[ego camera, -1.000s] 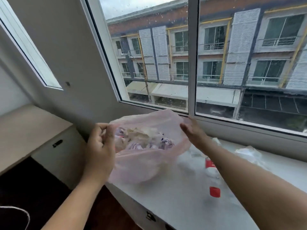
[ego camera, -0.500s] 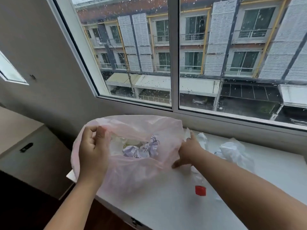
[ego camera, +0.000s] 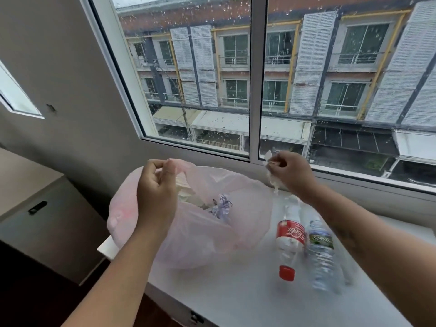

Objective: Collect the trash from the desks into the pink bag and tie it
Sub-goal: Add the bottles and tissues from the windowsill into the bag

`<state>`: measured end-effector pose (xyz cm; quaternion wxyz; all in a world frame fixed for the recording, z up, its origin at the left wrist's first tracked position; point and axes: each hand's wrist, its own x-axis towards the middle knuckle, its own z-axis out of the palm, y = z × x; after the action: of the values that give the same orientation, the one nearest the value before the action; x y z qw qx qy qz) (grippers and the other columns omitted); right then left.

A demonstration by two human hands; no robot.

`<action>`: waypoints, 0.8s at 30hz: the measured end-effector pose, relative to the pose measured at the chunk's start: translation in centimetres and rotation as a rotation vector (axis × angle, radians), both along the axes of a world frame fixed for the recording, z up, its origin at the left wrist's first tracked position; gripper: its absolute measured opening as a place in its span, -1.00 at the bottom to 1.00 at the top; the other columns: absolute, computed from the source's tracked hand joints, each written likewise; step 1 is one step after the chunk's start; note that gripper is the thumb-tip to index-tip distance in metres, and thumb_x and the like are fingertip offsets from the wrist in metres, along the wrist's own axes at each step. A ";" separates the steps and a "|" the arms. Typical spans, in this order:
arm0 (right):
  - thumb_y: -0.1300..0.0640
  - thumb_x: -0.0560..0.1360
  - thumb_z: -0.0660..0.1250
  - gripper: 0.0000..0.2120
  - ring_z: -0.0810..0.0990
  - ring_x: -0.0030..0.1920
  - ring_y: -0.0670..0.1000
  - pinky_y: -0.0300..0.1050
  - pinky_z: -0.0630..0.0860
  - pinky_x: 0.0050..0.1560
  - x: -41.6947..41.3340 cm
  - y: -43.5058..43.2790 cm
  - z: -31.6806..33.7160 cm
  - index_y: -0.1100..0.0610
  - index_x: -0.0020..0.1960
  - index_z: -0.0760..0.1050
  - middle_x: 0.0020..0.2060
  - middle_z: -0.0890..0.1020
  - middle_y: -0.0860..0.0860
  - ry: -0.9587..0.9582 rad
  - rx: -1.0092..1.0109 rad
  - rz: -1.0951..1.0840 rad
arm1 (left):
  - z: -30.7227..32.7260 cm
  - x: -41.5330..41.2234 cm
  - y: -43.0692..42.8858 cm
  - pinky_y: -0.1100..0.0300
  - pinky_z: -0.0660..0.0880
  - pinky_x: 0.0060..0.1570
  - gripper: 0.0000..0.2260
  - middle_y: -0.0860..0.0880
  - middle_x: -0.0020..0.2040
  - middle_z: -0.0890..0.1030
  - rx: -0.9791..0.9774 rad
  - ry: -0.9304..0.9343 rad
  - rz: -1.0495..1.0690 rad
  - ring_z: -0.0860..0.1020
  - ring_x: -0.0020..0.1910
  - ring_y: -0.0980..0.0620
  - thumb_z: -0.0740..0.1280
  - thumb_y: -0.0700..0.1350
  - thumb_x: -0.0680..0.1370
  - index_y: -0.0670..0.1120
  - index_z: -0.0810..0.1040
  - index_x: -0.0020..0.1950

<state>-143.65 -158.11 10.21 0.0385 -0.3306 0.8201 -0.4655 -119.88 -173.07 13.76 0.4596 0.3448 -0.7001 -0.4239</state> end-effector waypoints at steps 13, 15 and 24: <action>-0.16 0.49 0.34 -0.49 0.41 0.36 0.03 0.00 0.34 0.37 8.0 -1.1 -4.4 -0.10 0.41 0.40 0.37 0.47 -0.04 0.331 0.393 0.432 | -0.9 -1.1 2.6 0.30 0.41 -0.32 -0.88 0.04 -0.23 0.55 0.032 0.004 -0.042 0.48 -0.40 0.29 0.24 -0.01 0.63 -0.02 0.47 -0.04; -0.33 0.44 0.28 -0.28 0.30 0.39 0.12 0.07 0.34 0.35 7.5 1.1 -4.6 -0.14 0.51 0.17 0.44 0.32 0.01 0.355 0.372 0.130 | -1.3 -1.3 2.8 0.20 0.44 -0.26 -0.89 0.04 -0.22 0.58 0.045 0.002 -0.040 0.50 -0.37 0.26 0.24 -0.01 0.63 0.02 0.47 -0.07; -0.03 0.41 0.34 -0.14 0.29 0.28 0.31 0.10 0.43 0.17 9.9 5.4 -9.1 -0.15 0.53 -0.11 0.47 0.02 0.14 -0.045 0.702 -0.150 | -1.8 -1.7 3.6 0.10 0.45 -0.20 -0.88 0.05 -0.24 0.57 0.036 -0.037 0.022 0.50 -0.34 0.19 0.24 -0.03 0.60 0.03 0.45 -0.14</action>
<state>-133.71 -152.68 1.14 0.1334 -0.2260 0.9509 -0.1643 -121.63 -169.44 11.96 0.4447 0.3685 -0.6970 -0.4250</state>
